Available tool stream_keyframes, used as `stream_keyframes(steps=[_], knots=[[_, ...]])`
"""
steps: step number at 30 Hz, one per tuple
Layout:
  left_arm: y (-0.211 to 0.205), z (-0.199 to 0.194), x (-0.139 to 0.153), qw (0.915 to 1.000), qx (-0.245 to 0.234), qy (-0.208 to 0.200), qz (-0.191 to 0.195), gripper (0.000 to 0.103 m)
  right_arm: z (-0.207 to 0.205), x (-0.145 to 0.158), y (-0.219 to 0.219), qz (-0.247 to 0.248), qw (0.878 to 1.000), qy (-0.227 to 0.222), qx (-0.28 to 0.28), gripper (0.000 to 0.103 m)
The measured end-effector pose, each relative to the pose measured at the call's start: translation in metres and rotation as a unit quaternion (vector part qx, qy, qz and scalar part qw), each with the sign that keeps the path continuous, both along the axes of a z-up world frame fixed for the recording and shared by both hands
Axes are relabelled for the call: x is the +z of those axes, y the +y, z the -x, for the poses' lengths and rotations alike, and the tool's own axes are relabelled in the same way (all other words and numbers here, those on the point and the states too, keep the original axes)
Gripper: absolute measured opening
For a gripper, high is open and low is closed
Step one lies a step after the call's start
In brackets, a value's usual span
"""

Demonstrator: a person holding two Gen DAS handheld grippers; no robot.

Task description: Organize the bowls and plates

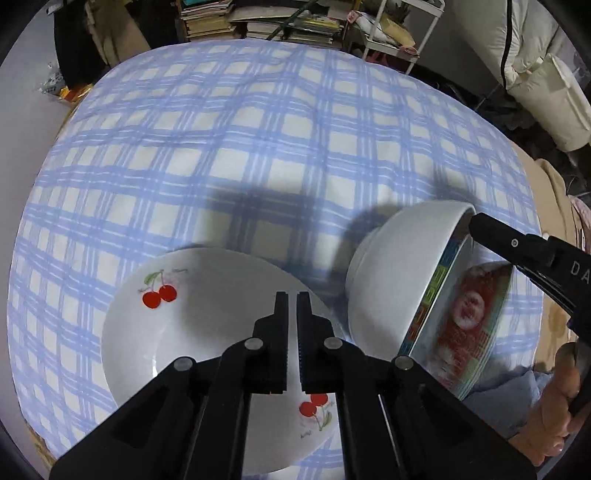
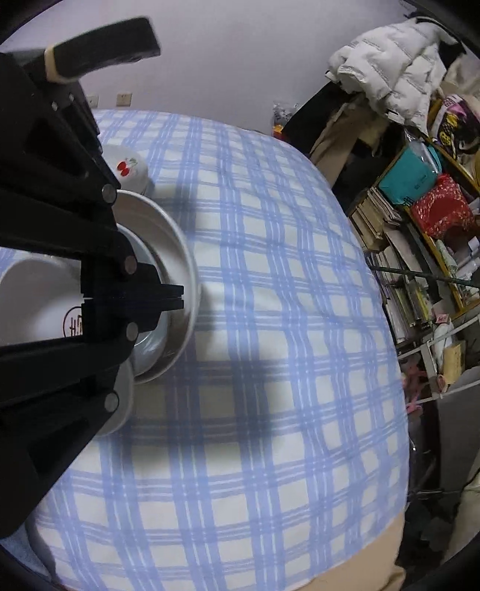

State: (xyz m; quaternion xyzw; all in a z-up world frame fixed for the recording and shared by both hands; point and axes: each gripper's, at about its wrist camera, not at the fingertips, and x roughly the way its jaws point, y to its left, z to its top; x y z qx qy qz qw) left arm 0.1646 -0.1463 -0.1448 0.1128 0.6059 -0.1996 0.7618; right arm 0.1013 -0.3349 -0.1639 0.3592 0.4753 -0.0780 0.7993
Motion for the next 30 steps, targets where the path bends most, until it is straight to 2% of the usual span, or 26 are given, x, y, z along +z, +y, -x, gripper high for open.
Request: stream_keyframes(steps=[3,10,14,16,20,23,25,30], knots=[[0.007,-0.001,0.011,0.9991,0.002,0.003,0.042,0.005,-0.007,0.003,0.004,0.015,1.0,-0.003,0.009,0.002],[0.006,0.004,0.046,0.9952,-0.024,-0.027,0.091,0.009,-0.008,0.01,0.002,0.004,1.0,-0.011,0.017,0.005],[-0.003,0.008,0.044,0.9955,-0.041,-0.027,0.081,0.011,-0.011,0.013,0.004,0.01,0.999,-0.008,0.034,0.005],[-0.006,0.006,0.037,0.9971,-0.036,-0.022,0.064,0.011,-0.012,0.014,0.005,0.017,0.999,-0.007,0.04,0.005],[-0.004,0.003,0.025,0.9978,-0.034,-0.008,0.056,0.011,-0.011,0.018,0.007,0.014,0.998,-0.007,0.054,0.006],[-0.003,0.002,0.021,0.9979,-0.033,-0.001,0.055,0.011,-0.008,0.023,0.006,0.021,0.997,-0.003,0.068,0.011],[0.0,0.003,0.023,0.9974,-0.031,0.003,0.065,0.011,-0.005,0.027,0.003,0.031,0.997,-0.001,0.071,0.025],[0.009,0.003,0.04,0.9954,-0.027,-0.006,0.092,0.012,0.008,0.041,-0.009,0.068,0.995,-0.01,0.077,0.045]])
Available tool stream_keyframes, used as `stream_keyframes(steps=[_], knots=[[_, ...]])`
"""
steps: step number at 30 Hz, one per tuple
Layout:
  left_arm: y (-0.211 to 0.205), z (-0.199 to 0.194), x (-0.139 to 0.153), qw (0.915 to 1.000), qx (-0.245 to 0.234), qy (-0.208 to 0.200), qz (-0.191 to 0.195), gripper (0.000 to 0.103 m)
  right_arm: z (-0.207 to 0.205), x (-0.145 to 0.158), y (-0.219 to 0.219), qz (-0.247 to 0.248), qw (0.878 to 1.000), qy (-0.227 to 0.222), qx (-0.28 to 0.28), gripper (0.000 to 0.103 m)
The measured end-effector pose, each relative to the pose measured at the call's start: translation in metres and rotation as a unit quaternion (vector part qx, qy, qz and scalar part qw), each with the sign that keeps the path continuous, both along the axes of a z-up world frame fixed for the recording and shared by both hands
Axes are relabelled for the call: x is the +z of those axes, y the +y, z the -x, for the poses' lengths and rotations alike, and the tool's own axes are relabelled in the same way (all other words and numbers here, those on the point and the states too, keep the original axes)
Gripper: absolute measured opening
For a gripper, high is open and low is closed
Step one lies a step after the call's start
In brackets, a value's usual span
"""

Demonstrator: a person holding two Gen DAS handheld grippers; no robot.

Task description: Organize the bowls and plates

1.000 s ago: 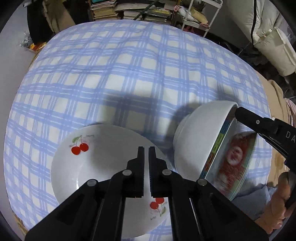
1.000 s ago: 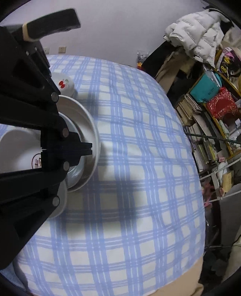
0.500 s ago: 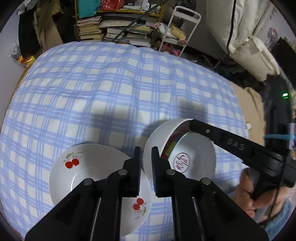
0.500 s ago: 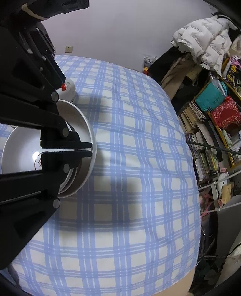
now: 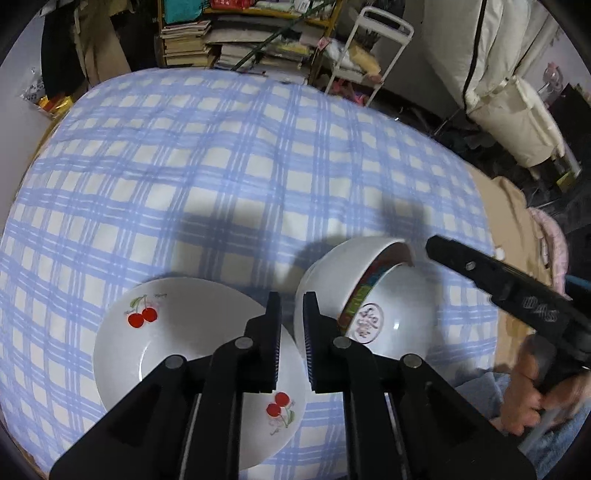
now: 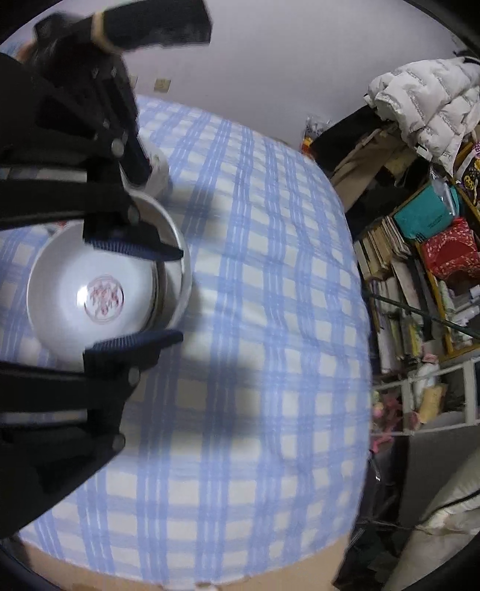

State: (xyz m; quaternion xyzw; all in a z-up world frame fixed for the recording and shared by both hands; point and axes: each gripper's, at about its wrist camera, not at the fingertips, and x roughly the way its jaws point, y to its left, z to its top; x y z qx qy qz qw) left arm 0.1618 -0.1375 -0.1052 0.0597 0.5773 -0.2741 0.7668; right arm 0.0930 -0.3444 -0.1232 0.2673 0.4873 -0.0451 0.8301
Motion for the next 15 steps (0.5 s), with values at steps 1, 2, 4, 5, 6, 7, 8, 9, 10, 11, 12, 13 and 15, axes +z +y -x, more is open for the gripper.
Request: stream_keyframes(steps=[1,2,4,5,6,7,8,9,10,11,12,13,15], knots=[[0.001,0.002,0.003,1.0,-0.003,0.002,0.006,0.012,0.001,-0.001,-0.003,0.006,1.0,0.005,0.0,0.046],[0.001,0.004,0.007,0.9999,-0.009,0.003,0.014,0.012,0.002,-0.004,-0.006,0.007,1.0,0.012,-0.001,0.047],[-0.004,0.01,0.011,0.9995,-0.027,-0.004,0.013,0.015,0.005,-0.01,-0.013,0.003,1.0,0.029,-0.003,0.054],[-0.008,0.015,0.013,0.9991,-0.04,-0.01,0.007,0.016,0.007,-0.012,-0.017,0.002,0.999,0.033,-0.002,0.057],[-0.012,0.018,0.013,0.9987,-0.048,-0.015,0.0,0.017,0.009,-0.012,-0.02,0.004,0.999,0.035,-0.003,0.062],[-0.016,0.021,0.012,0.9984,-0.053,-0.019,-0.007,0.017,0.01,-0.012,-0.023,0.007,0.999,0.034,-0.003,0.066],[-0.019,0.023,0.008,0.9981,-0.056,-0.02,-0.016,0.017,0.012,-0.012,-0.025,0.012,0.999,0.032,-0.003,0.067],[-0.021,0.023,0.004,0.998,-0.055,-0.018,-0.024,0.017,0.014,-0.014,-0.028,0.014,0.999,0.034,-0.003,0.069],[-0.023,0.022,0.0,0.9979,-0.053,-0.016,-0.033,0.017,0.015,-0.016,-0.031,0.009,0.999,0.039,-0.003,0.069],[-0.024,0.021,-0.006,0.9977,-0.051,-0.014,-0.044,0.017,0.016,-0.021,-0.033,-0.001,0.999,0.048,-0.001,0.069],[-0.024,0.02,-0.01,0.9975,-0.048,-0.013,-0.051,0.018,0.016,-0.025,-0.034,-0.01,0.998,0.054,0.0,0.069],[-0.024,0.019,-0.014,0.9971,-0.047,-0.013,-0.058,0.018,0.016,-0.029,-0.035,-0.016,0.998,0.061,-0.001,0.069],[-0.024,0.017,-0.02,0.9969,-0.044,-0.012,-0.065,0.02,0.015,-0.036,-0.037,-0.013,0.997,0.075,0.0,0.069]])
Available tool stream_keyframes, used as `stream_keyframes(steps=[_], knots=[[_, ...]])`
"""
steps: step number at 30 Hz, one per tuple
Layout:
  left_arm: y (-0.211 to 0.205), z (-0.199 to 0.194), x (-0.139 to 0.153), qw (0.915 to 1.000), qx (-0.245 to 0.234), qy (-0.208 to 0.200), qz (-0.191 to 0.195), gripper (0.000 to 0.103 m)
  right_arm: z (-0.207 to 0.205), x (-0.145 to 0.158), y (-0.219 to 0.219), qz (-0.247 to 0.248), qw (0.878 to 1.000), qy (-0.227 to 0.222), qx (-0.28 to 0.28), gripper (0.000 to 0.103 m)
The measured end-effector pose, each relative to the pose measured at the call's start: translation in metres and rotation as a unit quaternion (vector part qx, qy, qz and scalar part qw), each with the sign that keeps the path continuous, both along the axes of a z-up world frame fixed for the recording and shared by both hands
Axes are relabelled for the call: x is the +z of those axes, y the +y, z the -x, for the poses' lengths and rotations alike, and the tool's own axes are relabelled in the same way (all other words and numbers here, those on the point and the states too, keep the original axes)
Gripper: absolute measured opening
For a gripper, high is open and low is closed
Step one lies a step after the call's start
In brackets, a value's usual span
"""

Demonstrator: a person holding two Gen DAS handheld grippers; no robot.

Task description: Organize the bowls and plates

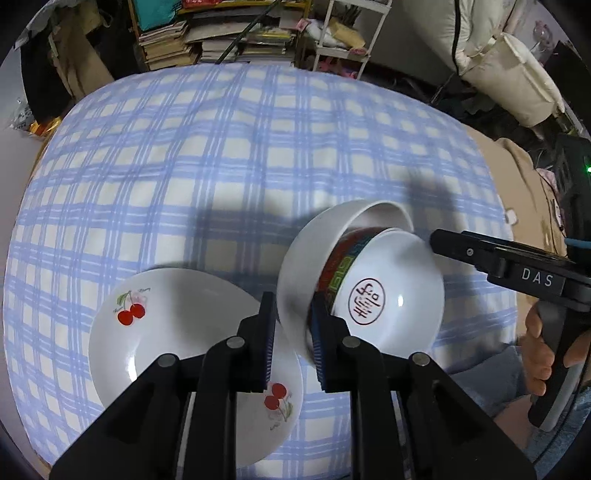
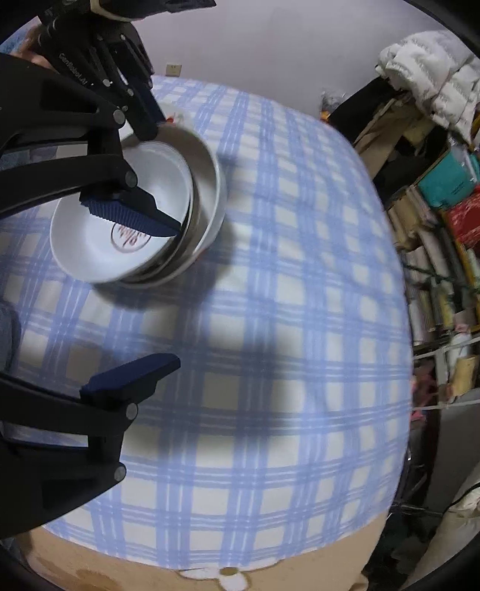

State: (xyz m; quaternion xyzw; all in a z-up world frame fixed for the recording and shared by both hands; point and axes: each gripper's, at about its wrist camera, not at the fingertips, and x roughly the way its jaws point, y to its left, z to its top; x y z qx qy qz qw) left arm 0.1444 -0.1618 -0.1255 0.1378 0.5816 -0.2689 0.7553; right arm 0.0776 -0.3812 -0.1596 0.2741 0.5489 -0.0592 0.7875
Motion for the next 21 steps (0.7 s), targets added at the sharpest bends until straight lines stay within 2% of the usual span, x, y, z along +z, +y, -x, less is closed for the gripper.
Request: stream_keyframes(steps=[2,8,12,14,16,17,21], knots=[[0.0,-0.002,-0.004,1.0,0.002,0.0,-0.004,0.02,-0.001,-0.003,-0.001,0.004,1.0,0.004,-0.001,0.069],[-0.004,-0.013,-0.014,0.9994,0.019,-0.014,-0.027,0.02,-0.003,-0.007,-0.008,-0.027,1.0,0.001,-0.011,0.069],[-0.003,-0.022,-0.02,0.9995,0.021,-0.004,-0.025,0.02,-0.005,-0.011,-0.011,-0.053,0.998,-0.002,-0.022,0.069],[-0.002,-0.026,-0.021,0.9994,0.023,-0.003,-0.026,0.02,-0.007,-0.015,-0.015,-0.073,0.997,-0.004,-0.029,0.066],[-0.002,-0.031,-0.023,0.9993,0.029,-0.001,-0.025,0.02,-0.007,-0.018,-0.019,-0.094,0.995,-0.004,-0.041,0.055],[-0.001,-0.034,-0.025,0.9992,0.033,0.001,-0.025,0.02,-0.007,-0.02,-0.022,-0.106,0.993,-0.004,-0.047,0.053],[0.0,-0.042,-0.029,0.999,0.038,0.008,-0.024,0.018,-0.009,-0.025,-0.022,-0.13,0.99,-0.001,-0.046,0.05]])
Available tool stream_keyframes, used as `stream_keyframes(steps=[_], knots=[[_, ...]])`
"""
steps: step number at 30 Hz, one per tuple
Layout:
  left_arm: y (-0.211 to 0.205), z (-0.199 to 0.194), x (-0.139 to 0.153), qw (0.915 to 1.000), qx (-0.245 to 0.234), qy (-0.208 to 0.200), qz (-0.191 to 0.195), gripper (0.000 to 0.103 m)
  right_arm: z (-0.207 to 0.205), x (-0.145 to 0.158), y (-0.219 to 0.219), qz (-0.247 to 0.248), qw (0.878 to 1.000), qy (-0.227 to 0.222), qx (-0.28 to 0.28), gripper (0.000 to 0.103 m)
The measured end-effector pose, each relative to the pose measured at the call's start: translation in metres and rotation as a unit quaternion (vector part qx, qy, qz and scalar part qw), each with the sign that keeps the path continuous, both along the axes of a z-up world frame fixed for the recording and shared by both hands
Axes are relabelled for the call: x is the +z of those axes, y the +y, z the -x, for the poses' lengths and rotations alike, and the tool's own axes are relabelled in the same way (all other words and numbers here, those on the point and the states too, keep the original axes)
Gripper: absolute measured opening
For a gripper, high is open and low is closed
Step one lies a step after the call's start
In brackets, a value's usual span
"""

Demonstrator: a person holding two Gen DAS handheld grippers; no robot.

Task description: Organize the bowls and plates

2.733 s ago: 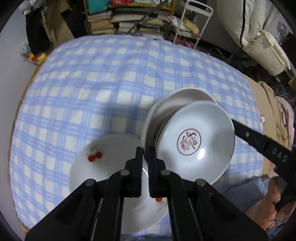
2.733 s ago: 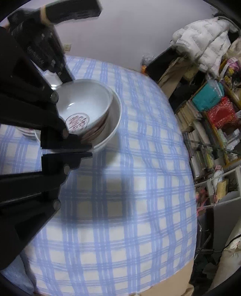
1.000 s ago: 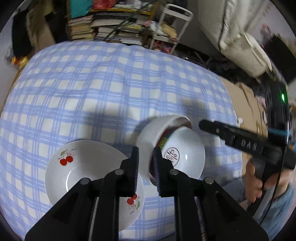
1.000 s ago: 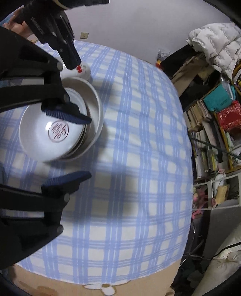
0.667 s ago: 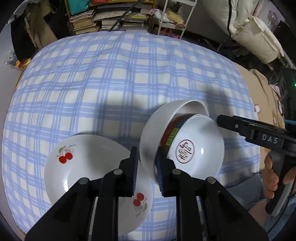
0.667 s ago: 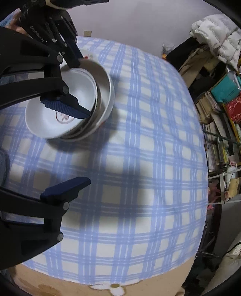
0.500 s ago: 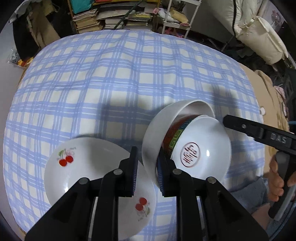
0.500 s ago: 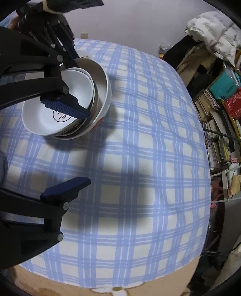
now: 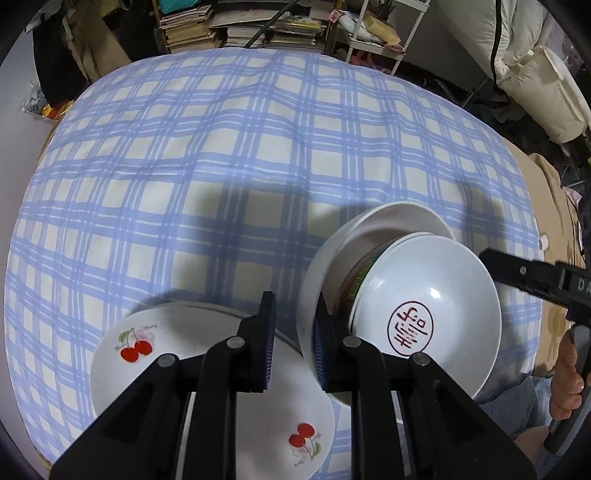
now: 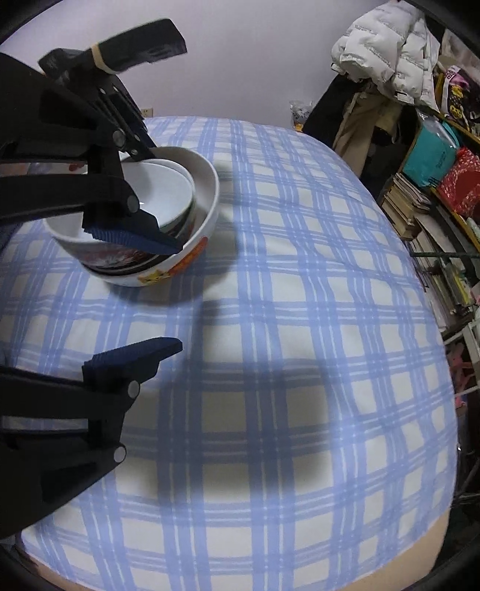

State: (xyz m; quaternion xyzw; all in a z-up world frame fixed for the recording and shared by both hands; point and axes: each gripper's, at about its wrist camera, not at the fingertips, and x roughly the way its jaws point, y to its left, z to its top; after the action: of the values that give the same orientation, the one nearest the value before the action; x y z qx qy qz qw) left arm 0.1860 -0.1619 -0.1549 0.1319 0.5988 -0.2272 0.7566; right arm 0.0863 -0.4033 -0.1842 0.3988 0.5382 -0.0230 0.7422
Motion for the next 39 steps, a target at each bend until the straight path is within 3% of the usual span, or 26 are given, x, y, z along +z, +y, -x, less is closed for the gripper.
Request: stream_keyframes(steps=[5,8,13,18,24,29,34,39], knots=[[0.002,-0.004,-0.002,1.0,0.002,0.007,0.006,0.019,-0.002,-0.004,0.007,-0.008,1.0,0.007,0.019,0.043],[0.002,-0.005,-0.003,1.0,0.0,0.003,0.004,0.019,-0.004,-0.006,0.008,-0.025,0.999,0.006,0.021,0.03],[-0.002,-0.003,-0.003,0.9999,-0.004,0.008,-0.006,0.019,-0.006,-0.003,0.014,-0.009,0.999,0.008,0.032,0.022],[-0.009,0.002,0.003,0.9992,-0.013,-0.013,-0.034,0.02,-0.009,-0.001,0.017,0.003,0.999,0.006,0.032,0.021],[-0.005,0.004,0.014,0.9995,-0.024,-0.013,-0.019,0.02,-0.011,0.0,0.019,0.007,0.999,0.0,0.042,0.019],[-0.005,0.001,0.001,0.9993,-0.011,-0.012,-0.034,0.022,-0.015,0.004,0.028,0.028,0.998,-0.01,0.064,0.013],[0.0,-0.006,-0.001,0.9997,-0.002,0.002,-0.025,0.022,-0.022,0.009,0.036,0.058,0.995,-0.018,0.076,0.009],[-0.007,0.001,0.004,0.998,-0.021,-0.03,-0.052,0.022,-0.028,0.009,0.035,0.067,0.996,-0.021,0.063,0.008]])
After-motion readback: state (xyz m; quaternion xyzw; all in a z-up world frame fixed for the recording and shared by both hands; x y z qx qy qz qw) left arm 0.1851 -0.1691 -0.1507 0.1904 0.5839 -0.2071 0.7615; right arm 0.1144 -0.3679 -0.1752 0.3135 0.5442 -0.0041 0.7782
